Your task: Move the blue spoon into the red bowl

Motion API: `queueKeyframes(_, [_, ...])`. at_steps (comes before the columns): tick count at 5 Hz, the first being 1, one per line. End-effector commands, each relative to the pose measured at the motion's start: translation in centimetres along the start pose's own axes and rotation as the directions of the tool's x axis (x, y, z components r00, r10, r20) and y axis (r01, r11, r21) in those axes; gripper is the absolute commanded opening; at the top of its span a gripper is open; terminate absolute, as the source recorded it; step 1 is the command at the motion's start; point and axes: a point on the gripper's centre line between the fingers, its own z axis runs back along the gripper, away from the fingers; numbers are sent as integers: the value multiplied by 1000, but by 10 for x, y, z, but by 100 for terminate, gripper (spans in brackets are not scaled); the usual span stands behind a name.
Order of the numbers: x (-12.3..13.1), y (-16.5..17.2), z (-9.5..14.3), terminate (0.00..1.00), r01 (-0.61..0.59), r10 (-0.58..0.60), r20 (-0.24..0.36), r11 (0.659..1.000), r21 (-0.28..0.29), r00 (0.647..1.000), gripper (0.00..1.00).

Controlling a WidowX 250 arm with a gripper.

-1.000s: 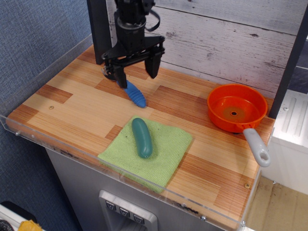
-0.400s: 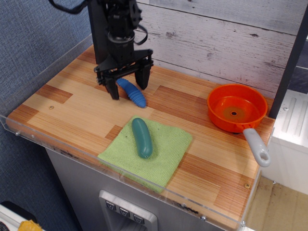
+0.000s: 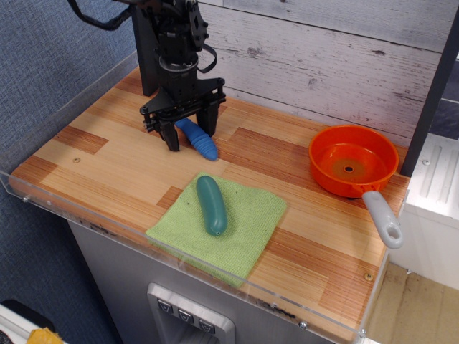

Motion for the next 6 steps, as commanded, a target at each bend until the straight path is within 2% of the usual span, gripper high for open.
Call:
queueKeyframes(1, [4,1,25,0,10,-8,32,998,-60,999,0])
queueKeyframes(4, [-3,-8,73,0,72,-69,31,991,-116,997,0])
queueKeyframes(5, [-26,-17,89,0,136,-132,32,979,-152,991,0])
queueKeyframes(6, [-63,-24,100,0,227,-227,22,957,-178,974,0])
